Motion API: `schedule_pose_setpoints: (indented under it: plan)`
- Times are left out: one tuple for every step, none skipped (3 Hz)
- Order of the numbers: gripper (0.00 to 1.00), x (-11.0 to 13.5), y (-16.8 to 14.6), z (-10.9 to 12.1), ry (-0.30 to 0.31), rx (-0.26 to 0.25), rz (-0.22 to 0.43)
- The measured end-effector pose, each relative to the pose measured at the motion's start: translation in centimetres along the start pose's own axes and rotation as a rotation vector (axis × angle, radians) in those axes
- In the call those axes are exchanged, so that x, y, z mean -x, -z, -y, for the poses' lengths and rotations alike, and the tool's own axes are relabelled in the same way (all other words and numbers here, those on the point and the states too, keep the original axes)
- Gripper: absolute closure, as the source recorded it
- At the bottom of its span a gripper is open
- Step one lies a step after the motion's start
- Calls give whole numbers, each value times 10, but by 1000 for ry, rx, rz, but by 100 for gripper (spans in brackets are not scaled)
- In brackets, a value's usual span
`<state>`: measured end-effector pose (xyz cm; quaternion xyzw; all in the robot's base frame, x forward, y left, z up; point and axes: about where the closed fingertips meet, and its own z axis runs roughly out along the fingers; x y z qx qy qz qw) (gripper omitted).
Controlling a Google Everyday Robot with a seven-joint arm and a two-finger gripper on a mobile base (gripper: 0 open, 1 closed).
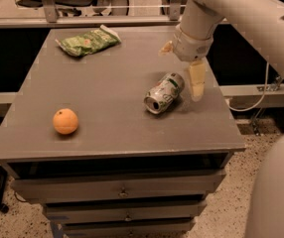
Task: Knock 7up can over
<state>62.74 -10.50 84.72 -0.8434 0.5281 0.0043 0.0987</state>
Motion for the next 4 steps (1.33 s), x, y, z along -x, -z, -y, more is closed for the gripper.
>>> schedule_pose_setpoints:
  plan:
    - [0,-39,29,7,-199,-79,106]
    - [0,-61,59,9,-351,-188,239]
    - [0,-89,83,-17,-510,-309,466]
    - [0,-102,92,-42,-609,-367,703]
